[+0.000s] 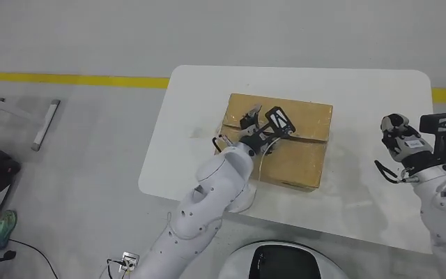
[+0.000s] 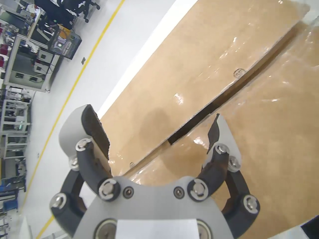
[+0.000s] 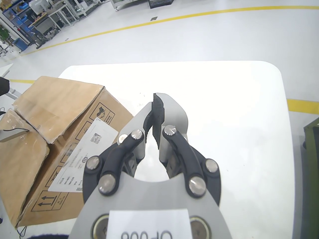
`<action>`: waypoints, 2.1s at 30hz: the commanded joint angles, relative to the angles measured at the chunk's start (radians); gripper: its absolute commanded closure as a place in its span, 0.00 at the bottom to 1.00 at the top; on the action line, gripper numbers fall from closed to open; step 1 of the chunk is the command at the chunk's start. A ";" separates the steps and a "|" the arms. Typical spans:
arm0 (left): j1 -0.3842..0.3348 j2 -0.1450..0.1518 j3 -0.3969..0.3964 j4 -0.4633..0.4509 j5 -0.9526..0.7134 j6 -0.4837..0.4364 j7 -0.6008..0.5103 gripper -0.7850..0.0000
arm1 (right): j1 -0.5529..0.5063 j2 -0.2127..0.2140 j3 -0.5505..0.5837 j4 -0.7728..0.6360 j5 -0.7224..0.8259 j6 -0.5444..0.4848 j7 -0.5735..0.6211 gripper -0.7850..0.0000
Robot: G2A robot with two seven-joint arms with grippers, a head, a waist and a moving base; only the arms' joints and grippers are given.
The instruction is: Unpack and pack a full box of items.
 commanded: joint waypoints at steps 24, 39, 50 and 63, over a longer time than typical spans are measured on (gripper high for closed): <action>0.028 -0.014 -0.022 0.033 0.120 -0.014 0.168 1.00 | -0.013 -0.001 -0.003 0.000 -0.004 0.019 -0.014 1.00; 0.099 -0.013 -0.086 -0.128 0.090 -0.030 0.101 0.00 | -0.015 -0.003 -0.005 -0.008 0.001 0.028 -0.021 1.00; -0.135 -0.056 -0.054 0.066 0.148 0.079 0.142 0.00 | -0.027 -0.003 0.008 -0.016 0.009 0.033 -0.024 1.00; -0.291 -0.119 0.053 0.371 0.213 0.161 0.184 0.00 | -0.034 -0.004 0.023 -0.012 0.019 0.036 -0.024 1.00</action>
